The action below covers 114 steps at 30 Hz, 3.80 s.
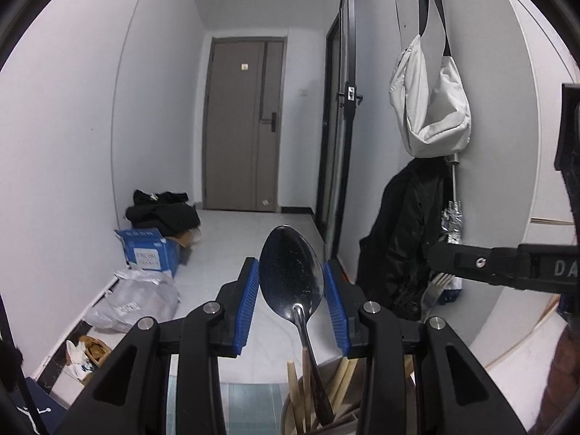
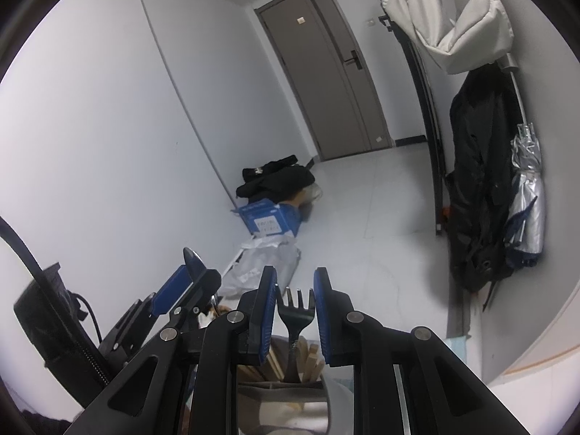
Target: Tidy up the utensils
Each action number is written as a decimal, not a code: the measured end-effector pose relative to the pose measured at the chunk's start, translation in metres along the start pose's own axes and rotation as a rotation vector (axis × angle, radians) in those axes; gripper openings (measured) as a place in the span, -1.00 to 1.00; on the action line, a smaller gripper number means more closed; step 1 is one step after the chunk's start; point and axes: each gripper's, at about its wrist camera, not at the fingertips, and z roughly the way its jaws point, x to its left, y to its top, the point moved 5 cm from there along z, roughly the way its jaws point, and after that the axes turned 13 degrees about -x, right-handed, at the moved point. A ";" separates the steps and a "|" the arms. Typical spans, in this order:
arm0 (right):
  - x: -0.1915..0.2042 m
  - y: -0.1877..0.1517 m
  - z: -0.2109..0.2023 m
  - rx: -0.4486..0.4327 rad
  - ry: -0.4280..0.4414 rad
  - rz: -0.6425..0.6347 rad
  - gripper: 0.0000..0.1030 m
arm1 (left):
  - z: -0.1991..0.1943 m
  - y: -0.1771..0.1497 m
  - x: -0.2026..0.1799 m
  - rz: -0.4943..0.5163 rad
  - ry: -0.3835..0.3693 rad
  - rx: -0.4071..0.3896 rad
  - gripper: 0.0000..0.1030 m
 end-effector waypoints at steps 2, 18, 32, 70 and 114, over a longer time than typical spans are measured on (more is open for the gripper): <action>0.001 -0.003 0.003 0.013 0.001 -0.009 -0.62 | -0.001 0.000 -0.001 0.003 -0.015 0.016 -0.39; 0.004 -0.011 0.010 0.051 0.023 -0.035 -0.62 | -0.008 -0.005 0.003 -0.045 -0.097 0.140 -0.39; 0.011 -0.012 0.012 0.110 0.071 -0.087 -0.62 | -0.017 -0.021 -0.009 -0.073 -0.228 0.270 -0.40; 0.026 -0.026 -0.053 0.075 0.044 -0.092 0.04 | -0.084 0.038 0.027 -0.120 0.182 0.133 0.97; 0.053 -0.116 -0.177 -0.212 -0.035 -0.269 1.00 | -0.171 -0.020 0.015 -0.086 0.263 0.042 0.97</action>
